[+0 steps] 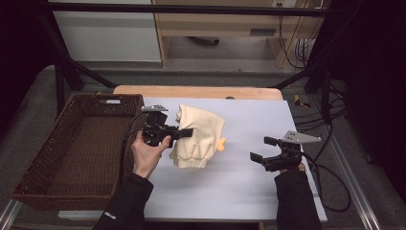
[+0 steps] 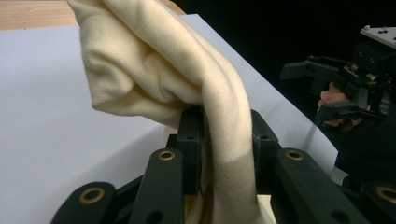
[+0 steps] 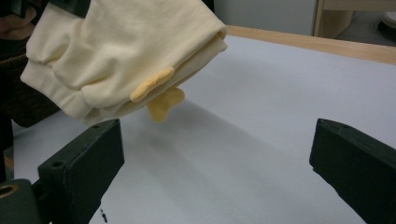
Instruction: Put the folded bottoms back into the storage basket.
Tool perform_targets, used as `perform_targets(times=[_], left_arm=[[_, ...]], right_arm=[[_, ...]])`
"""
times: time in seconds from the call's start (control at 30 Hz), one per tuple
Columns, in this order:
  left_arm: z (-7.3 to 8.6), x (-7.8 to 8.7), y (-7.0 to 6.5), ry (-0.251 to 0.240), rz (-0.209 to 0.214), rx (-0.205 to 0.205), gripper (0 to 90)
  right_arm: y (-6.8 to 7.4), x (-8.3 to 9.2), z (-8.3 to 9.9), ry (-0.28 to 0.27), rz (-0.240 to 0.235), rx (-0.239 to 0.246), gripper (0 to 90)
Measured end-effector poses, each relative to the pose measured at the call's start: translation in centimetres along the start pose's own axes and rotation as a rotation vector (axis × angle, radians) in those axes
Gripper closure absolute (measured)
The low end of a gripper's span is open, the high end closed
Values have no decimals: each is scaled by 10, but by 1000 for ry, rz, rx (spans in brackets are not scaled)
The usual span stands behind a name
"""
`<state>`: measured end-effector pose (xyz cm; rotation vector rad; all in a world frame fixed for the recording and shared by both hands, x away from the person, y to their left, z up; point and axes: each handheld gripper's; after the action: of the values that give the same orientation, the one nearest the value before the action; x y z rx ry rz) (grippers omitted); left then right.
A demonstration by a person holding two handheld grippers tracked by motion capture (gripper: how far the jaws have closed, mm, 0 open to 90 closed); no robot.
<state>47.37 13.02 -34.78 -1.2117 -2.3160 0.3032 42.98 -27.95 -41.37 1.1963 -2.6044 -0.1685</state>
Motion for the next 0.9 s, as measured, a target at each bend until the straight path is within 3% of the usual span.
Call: perform_targets(times=[0.9], left_arm=[[-11,31,-4,-5,-10,-16,713]], right_arm=[[0,0,0,5,1,2,32]])
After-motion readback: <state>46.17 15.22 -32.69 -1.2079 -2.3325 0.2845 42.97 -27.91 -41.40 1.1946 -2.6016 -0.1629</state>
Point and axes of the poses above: each handheld gripper's, and its own axes: x roughly backward along the jaws, z roughly out of its underside, y roughly to its left, and after that the axes turned 10 degrees about -y, right-handed
